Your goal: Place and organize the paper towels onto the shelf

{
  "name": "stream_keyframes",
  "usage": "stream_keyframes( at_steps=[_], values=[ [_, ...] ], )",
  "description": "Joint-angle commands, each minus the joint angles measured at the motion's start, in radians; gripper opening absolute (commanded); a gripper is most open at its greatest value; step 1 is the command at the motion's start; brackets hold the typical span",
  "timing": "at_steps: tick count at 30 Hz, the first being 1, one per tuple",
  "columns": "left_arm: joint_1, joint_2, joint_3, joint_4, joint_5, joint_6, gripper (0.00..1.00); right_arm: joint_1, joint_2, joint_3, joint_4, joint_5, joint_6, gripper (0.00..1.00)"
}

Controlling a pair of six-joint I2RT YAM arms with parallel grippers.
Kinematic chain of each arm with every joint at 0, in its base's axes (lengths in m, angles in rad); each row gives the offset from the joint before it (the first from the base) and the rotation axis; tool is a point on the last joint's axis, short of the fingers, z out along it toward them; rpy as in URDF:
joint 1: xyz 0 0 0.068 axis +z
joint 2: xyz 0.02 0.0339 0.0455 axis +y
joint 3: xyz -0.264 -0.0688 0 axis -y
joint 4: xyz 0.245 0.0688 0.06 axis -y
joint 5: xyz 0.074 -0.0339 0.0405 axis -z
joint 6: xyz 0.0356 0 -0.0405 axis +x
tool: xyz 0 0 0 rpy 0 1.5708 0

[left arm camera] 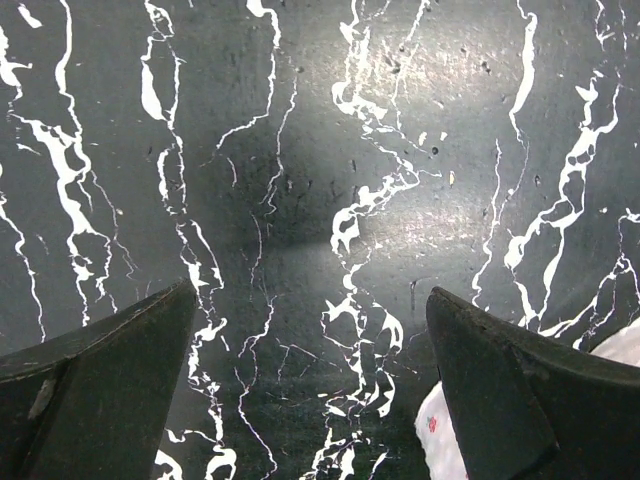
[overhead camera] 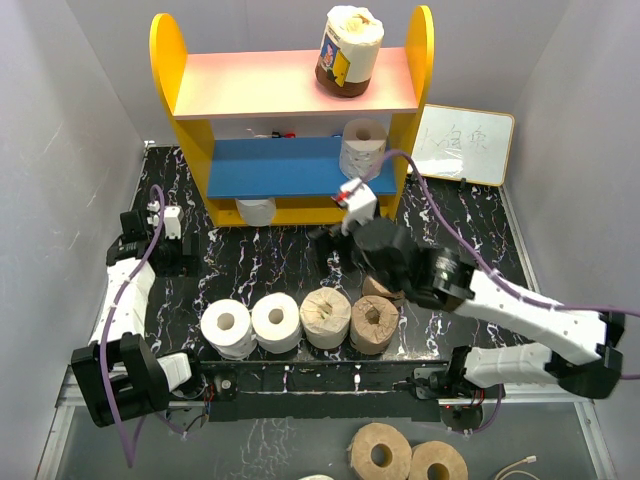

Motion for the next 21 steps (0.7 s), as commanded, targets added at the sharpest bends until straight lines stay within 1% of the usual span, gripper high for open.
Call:
stream_keyframes(
  at_steps=[1, 2, 3, 4, 6, 8, 10, 12, 15, 17, 19, 20, 21],
  values=[
    [0.010, -0.036, 0.051, -0.015, -0.017, -0.034, 0.99, 0.005, -0.391, -0.277, 0.402, -0.088, 0.070, 0.99],
    [0.010, -0.056, 0.048, -0.007, -0.011, -0.033, 0.99, 0.005, -0.393, -0.257, 0.345, -0.079, 0.054, 0.99],
    [0.010, -0.077, 0.045, -0.002, -0.008, -0.029, 0.99, 0.005, -0.346, -0.198, 0.247, -0.060, 0.046, 0.98],
    [0.010, -0.083, 0.049, -0.012, 0.003, -0.015, 0.99, 0.005, -0.276, -0.126, 0.128, -0.052, 0.040, 0.99],
    [0.014, -0.073, 0.072, -0.062, 0.051, 0.040, 0.99, 0.005, -0.086, 0.003, -0.098, -0.062, 0.030, 0.99],
    [0.017, -0.073, 0.085, -0.089, 0.089, 0.064, 0.99, 0.015, 0.077, 0.068, -0.231, -0.039, 0.028, 0.98],
    [0.020, -0.070, 0.090, -0.105, 0.137, 0.086, 0.99, 0.027, 0.140, 0.079, -0.283, 0.009, 0.026, 0.96],
    [0.029, -0.066, 0.081, -0.096, 0.150, 0.084, 0.99, 0.028, 0.159, 0.072, -0.299, 0.050, 0.026, 0.94],
    [0.053, -0.054, 0.066, -0.084, 0.154, 0.080, 0.99, 0.028, 0.172, 0.076, -0.337, 0.042, 0.028, 0.93],
    [0.069, -0.047, 0.061, -0.081, 0.177, 0.081, 0.99, 0.031, 0.179, 0.081, -0.351, -0.051, 0.012, 0.91],
    [0.074, -0.038, 0.058, -0.080, 0.190, 0.080, 0.99, 0.054, 0.175, 0.065, -0.329, -0.215, -0.036, 0.87],
    [0.075, -0.034, 0.056, -0.079, 0.190, 0.080, 0.99, 0.078, 0.177, 0.059, -0.319, -0.249, -0.052, 0.86],
    [0.078, -0.029, 0.055, -0.079, 0.189, 0.080, 0.99, 0.112, 0.188, 0.061, -0.317, -0.239, -0.059, 0.84]
  ],
)
